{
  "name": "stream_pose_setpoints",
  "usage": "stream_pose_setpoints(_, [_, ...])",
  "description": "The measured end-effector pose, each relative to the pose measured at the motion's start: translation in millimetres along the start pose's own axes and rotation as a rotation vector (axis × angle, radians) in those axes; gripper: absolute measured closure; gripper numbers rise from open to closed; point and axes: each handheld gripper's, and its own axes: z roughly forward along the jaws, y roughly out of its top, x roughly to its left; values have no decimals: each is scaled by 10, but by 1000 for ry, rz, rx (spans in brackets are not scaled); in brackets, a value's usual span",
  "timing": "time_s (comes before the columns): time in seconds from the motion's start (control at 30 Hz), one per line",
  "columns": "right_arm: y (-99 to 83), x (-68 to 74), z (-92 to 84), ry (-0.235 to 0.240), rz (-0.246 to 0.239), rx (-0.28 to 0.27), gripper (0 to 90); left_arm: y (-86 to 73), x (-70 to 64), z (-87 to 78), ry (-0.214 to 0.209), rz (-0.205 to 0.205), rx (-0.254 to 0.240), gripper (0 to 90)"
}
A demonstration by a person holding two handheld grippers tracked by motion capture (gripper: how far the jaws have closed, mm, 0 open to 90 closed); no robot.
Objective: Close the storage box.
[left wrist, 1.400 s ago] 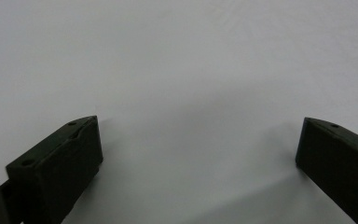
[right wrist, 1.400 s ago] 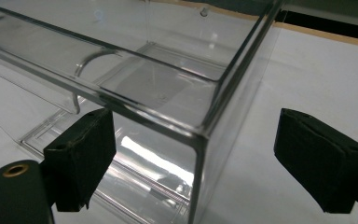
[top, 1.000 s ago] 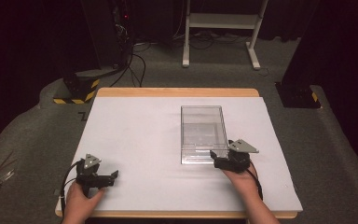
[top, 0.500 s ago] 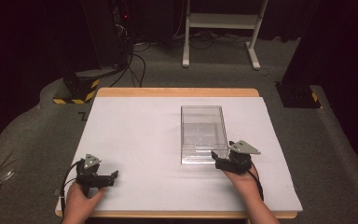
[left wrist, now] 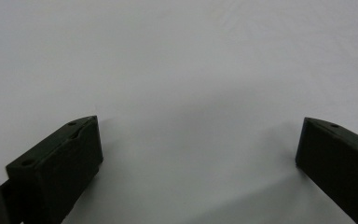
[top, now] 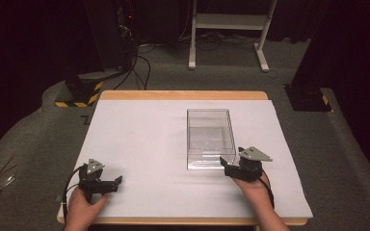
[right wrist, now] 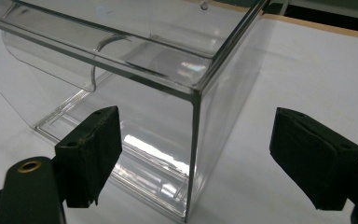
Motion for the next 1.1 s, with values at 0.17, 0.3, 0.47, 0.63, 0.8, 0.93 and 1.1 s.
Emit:
stream_pose_setpoints(0.17, [-32, -9, -68, 1, 2, -2, 175, 0, 0, 0, 0, 0, 0, 6])
stream_pose_setpoints(0.3, [-63, -22, -117, 9, 16, 0, 178, 0, 0, 0, 0, 0, 0, 6])
stream_pose_setpoints(0.47, [-113, -58, -184, 4, 19, 0, 179, 0, 0, 0, 0, 0, 0, 6])
stream_pose_setpoints(0.63, [-191, -137, -272, -16, 24, 7, 181, 0, 0, -1, 0, 0, 0, 6])
stream_pose_setpoints(0.8, [-319, -265, -371, -56, 33, 29, 183, -1, 0, -1, 0, 0, 0, 6])
stream_pose_setpoints(0.93, [-436, -393, -452, -91, 43, 45, 184, -1, 0, 0, 0, 0, 0, 6])
stream_pose_setpoints(1.1, [-562, -495, -531, -134, 45, 69, 188, -1, -1, 0, 0, 0, -1, 6])
